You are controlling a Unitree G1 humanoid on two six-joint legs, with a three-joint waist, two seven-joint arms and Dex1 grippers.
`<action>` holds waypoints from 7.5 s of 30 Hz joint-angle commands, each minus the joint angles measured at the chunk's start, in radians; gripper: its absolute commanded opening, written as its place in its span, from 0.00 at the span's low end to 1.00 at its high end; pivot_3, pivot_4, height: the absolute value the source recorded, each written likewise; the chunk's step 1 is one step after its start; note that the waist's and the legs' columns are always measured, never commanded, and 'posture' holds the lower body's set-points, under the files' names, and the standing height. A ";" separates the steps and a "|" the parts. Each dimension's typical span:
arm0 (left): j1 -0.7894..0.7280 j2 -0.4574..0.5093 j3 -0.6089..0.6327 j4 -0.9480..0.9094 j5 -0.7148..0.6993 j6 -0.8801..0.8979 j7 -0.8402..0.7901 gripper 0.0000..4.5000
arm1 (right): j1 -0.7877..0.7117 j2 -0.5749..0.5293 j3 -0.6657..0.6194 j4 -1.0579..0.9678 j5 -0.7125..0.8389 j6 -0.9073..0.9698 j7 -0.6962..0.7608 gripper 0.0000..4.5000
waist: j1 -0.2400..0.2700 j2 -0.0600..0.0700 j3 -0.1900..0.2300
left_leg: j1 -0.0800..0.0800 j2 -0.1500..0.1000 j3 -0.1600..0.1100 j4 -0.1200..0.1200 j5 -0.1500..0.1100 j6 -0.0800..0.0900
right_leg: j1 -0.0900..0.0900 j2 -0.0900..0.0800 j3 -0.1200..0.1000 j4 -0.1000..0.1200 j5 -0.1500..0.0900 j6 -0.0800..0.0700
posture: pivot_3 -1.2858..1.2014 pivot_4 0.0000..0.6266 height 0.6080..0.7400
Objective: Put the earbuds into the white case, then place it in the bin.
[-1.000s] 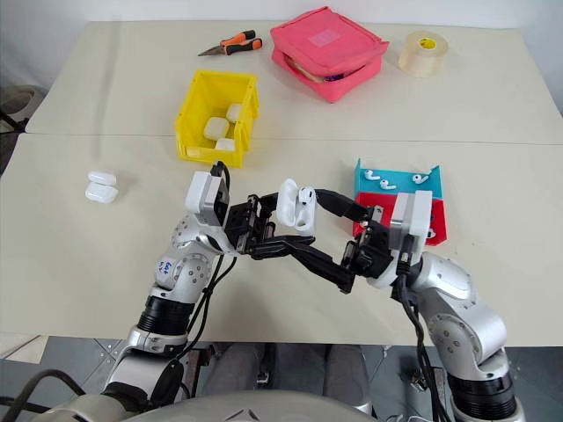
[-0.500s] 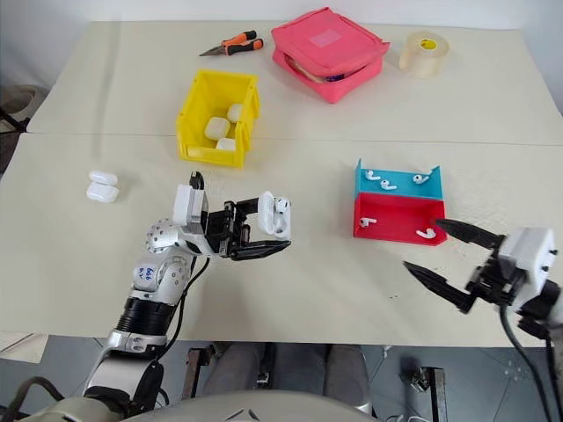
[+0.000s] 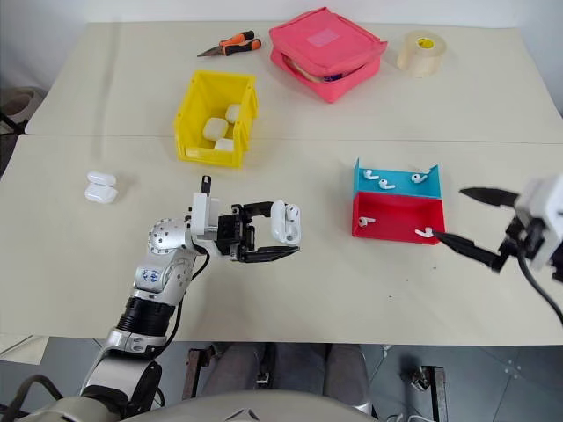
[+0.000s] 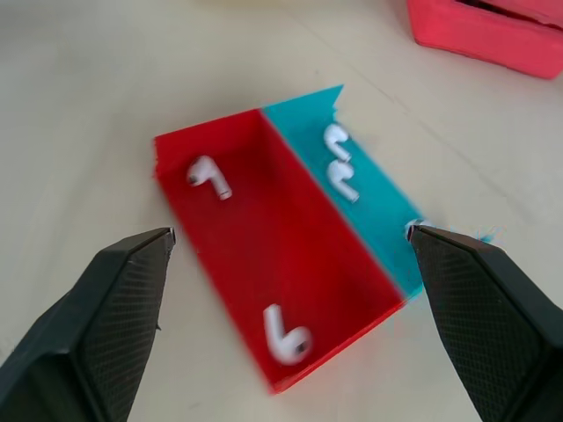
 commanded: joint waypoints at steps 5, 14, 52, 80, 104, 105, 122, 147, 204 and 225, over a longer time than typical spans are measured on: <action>0.008 -0.030 -0.009 -0.040 -0.004 -0.009 0.055 0.61 | -0.625 0.001 0.470 0.321 -0.322 0.152 0.059 0.99 | -0.008 0.000 0.000 | -0.001 0.000 -0.002 0.000 0.000 0.000 | -0.001 0.000 0.000 0.000 0.000 0.000 | 0.52 0.24 1.00; 0.032 -0.040 -0.018 -0.073 -0.007 0.001 0.096 0.61 | -0.954 0.186 0.713 0.587 -0.521 0.152 0.138 0.99 | -0.007 0.000 0.000 | -0.008 -0.002 -0.004 0.000 0.000 -0.001 | -0.007 -0.001 -0.002 -0.001 0.000 0.000 | 0.52 0.24 1.00; 0.025 -0.026 -0.016 -0.073 -0.017 0.002 0.087 0.61 | -0.873 0.241 0.736 0.565 -0.652 -0.041 0.220 0.39 | -0.029 0.001 0.000 | -0.017 -0.001 -0.003 0.008 0.000 -0.001 | -0.016 -0.001 -0.004 0.006 0.000 0.000 | 0.52 0.24 1.00; -0.040 -0.051 -0.009 -0.010 -0.018 0.001 0.078 0.61 | -0.704 0.144 0.451 0.205 -0.447 0.203 0.167 0.12 | -0.023 0.001 0.000 | -0.018 -0.002 -0.003 0.010 0.000 -0.001 | -0.016 -0.001 -0.004 0.007 0.000 0.000 | 0.52 0.24 1.00; -0.133 -0.071 0.012 0.086 -0.031 0.037 0.056 0.61 | -0.172 0.746 0.005 -0.600 0.758 0.765 -0.642 0.12 | -0.025 0.001 0.000 | -0.017 -0.003 -0.014 0.012 0.000 -0.001 | -0.016 -0.001 -0.003 0.011 0.000 0.000 | 0.52 0.24 1.00; -0.134 -0.072 0.011 0.086 -0.030 0.039 0.055 0.61 | -0.157 0.747 0.023 -0.603 0.749 0.748 -0.643 0.12 | -0.026 0.001 0.000 | -0.017 -0.003 -0.014 0.012 0.000 -0.001 | -0.016 -0.001 -0.002 0.011 0.000 0.000 | 0.52 0.24 1.00; -0.133 -0.080 0.014 0.066 -0.033 0.073 0.058 0.61 | -0.024 0.681 0.199 -0.572 0.648 0.556 -0.588 0.12 | -0.025 0.001 0.000 | -0.017 -0.003 -0.013 0.012 0.000 -0.001 | -0.016 -0.001 -0.002 0.011 0.000 0.000 | 0.52 0.24 1.00; -0.140 0.032 0.030 0.027 0.000 0.165 0.069 0.61 | 0.002 0.492 0.125 -0.538 0.583 0.455 -0.508 0.76 | -0.022 0.001 0.000 | -0.017 -0.003 -0.013 0.012 0.000 -0.001 | -0.015 -0.001 -0.002 0.011 0.000 0.000 | 0.52 0.24 1.00; -0.386 0.116 0.373 0.250 0.047 0.510 0.750 0.61 | 0.102 0.386 0.111 -0.594 0.192 0.174 -0.397 0.99 | 0.009 -0.002 -0.001 | -0.017 -0.004 -0.013 0.015 0.000 0.000 | -0.014 -0.001 -0.001 0.012 0.001 0.000 | 0.52 0.24 1.00; -0.307 0.325 0.259 0.215 0.112 0.345 0.313 0.99 | 0.118 0.352 0.074 -0.595 0.190 0.164 -0.416 1.00 | -0.029 -0.003 0.000 | -0.015 -0.002 0.000 0.012 0.000 0.000 | -0.017 -0.001 -0.002 0.013 0.001 0.000 | 0.52 0.24 1.00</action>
